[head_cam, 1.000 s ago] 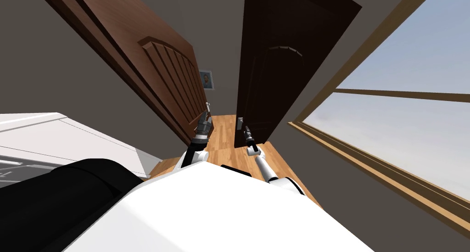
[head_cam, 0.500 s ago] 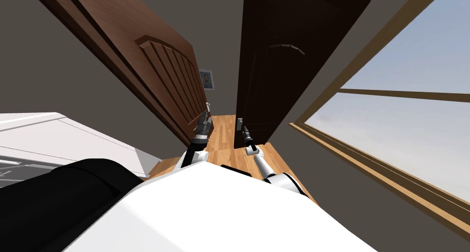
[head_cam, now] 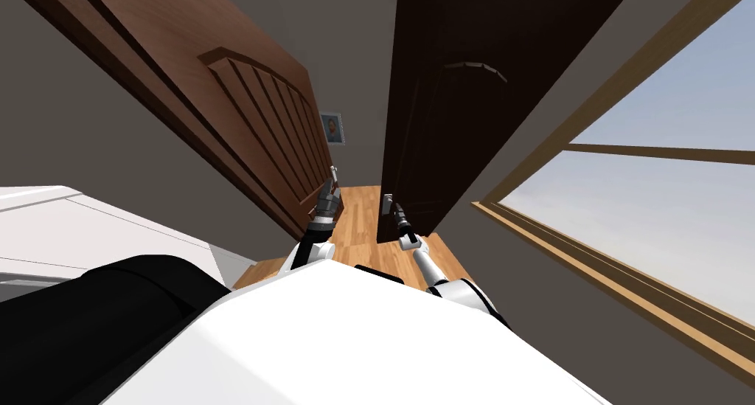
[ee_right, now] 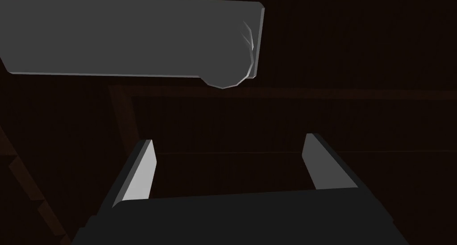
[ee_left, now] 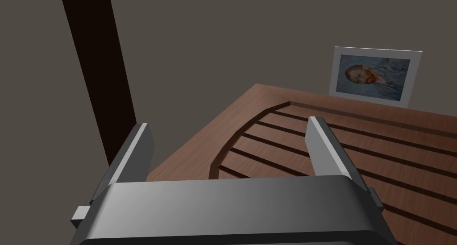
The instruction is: Push the door open
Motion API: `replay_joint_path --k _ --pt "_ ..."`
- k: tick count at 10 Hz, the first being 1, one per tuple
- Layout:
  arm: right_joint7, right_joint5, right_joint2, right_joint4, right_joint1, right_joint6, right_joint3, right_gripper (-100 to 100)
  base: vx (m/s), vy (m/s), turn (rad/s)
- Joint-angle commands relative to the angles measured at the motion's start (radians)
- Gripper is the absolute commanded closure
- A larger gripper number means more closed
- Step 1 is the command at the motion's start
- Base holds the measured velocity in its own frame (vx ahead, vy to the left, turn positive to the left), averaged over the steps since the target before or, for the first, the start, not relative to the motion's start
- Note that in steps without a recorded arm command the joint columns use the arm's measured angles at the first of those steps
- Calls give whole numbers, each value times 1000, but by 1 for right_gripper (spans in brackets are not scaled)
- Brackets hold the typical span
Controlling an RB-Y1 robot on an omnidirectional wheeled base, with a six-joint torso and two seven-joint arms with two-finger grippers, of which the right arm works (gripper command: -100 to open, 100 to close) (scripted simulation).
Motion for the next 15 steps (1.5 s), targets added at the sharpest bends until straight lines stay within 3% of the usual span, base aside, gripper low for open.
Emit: replay_joint_path --k 1,3,5,6,7,12,15 --pt "1 -1 -3 3 -2 -1 -3 -100 179 74 19" --pt "3 -2 13 5 -2 -3 -7 -100 183 67 22" --pt "4 -3 45 7 -2 -4 -10 -100 170 73 18" --pt "5 -2 36 13 -2 -9 -10 -100 65 41 2" --pt "5 -2 36 13 -2 -9 -10 100 -5 -6 -4" --pt "5 -2 36 13 -2 -9 -10 100 -5 -5 6" --pt "13 -8 17 12 -8 -9 -32 100 113 105 -29"
